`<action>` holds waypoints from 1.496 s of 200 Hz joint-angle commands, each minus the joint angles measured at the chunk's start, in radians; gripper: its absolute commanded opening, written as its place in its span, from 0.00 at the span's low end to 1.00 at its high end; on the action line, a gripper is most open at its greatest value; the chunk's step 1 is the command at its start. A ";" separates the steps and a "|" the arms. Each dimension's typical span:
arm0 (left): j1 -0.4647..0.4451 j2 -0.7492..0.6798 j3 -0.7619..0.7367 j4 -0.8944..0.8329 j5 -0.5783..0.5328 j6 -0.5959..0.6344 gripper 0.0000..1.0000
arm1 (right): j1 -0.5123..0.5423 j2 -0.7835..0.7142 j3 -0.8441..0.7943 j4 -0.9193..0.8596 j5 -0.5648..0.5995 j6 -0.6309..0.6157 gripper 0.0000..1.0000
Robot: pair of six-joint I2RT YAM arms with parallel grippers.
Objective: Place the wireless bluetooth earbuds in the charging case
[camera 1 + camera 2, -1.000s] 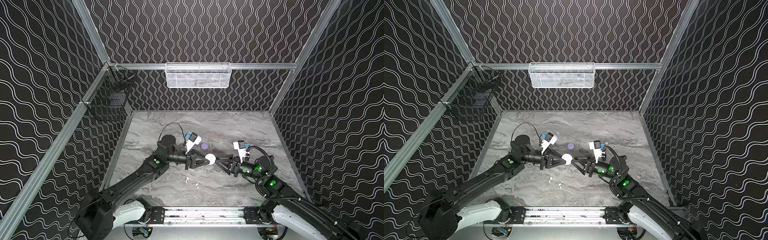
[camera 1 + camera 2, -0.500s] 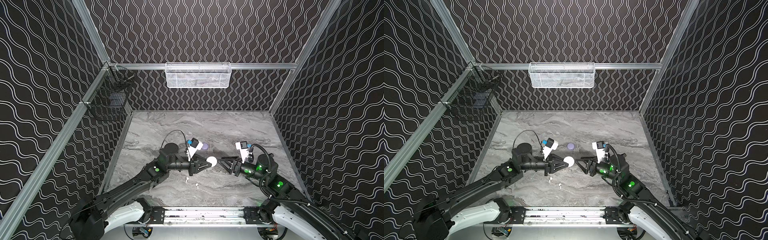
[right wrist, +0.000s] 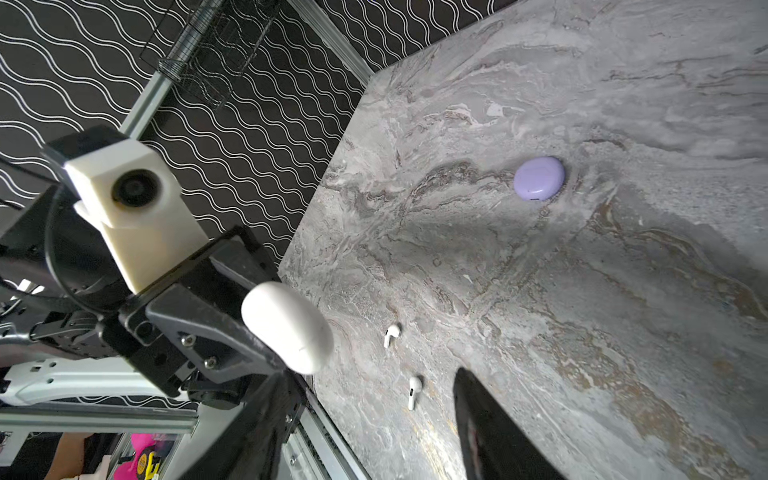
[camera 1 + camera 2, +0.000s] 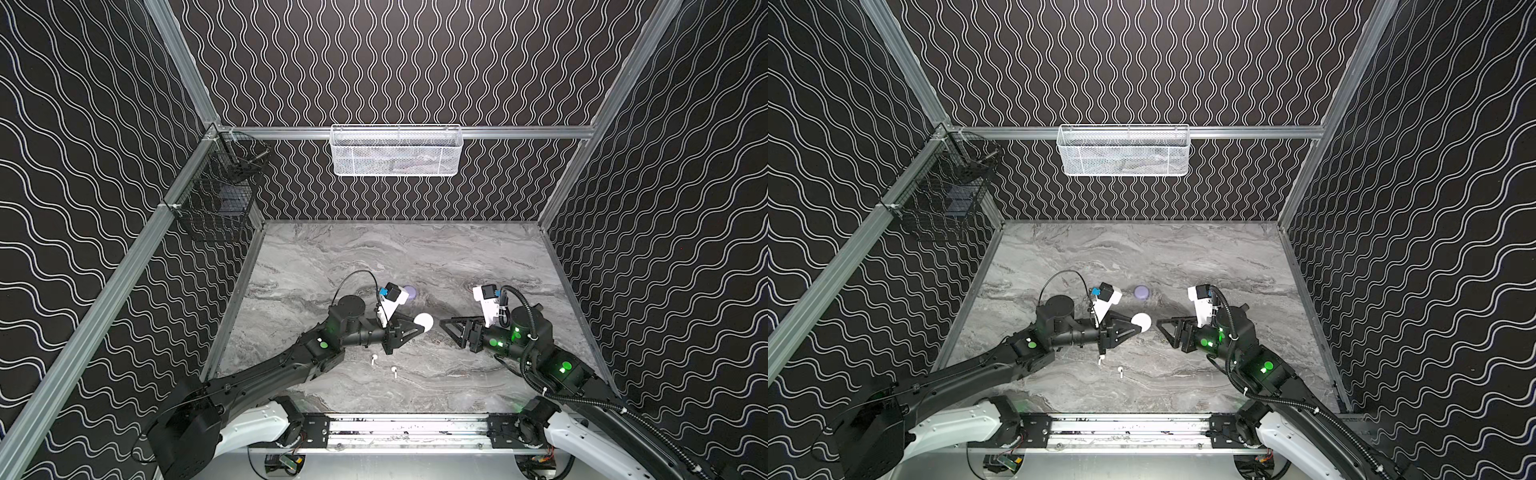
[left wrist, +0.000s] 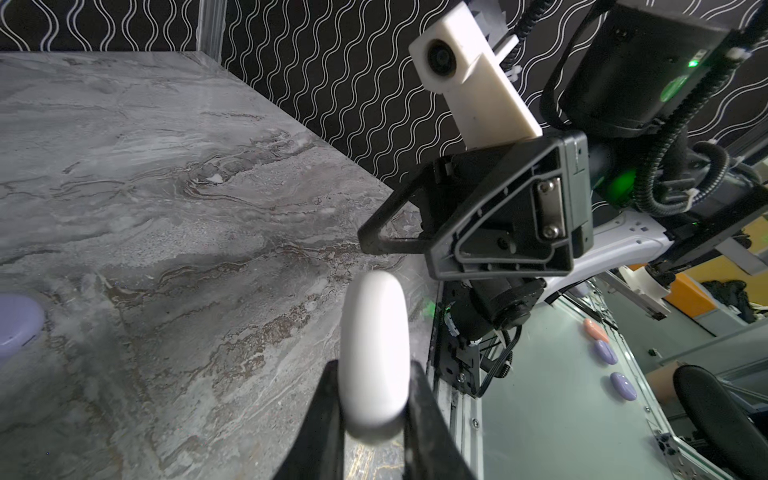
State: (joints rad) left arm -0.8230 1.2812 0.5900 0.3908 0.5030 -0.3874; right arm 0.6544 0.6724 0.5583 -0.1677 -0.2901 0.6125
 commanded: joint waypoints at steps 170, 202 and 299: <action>-0.002 0.123 -0.078 0.143 -0.220 0.101 0.00 | 0.000 0.077 0.002 -0.078 -0.020 0.040 0.67; -0.002 0.134 -0.035 0.066 -0.218 0.112 0.00 | 0.000 0.059 -0.022 -0.055 -0.034 0.071 0.67; -0.013 0.143 -0.091 0.151 -0.350 0.232 0.00 | 0.004 0.015 -0.019 -0.194 -0.036 0.026 0.68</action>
State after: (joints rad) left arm -0.8272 1.4349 0.5030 0.4751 0.2062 -0.2283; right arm 0.6567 0.6804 0.5182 -0.3298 -0.3260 0.6567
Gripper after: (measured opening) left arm 0.200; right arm 0.678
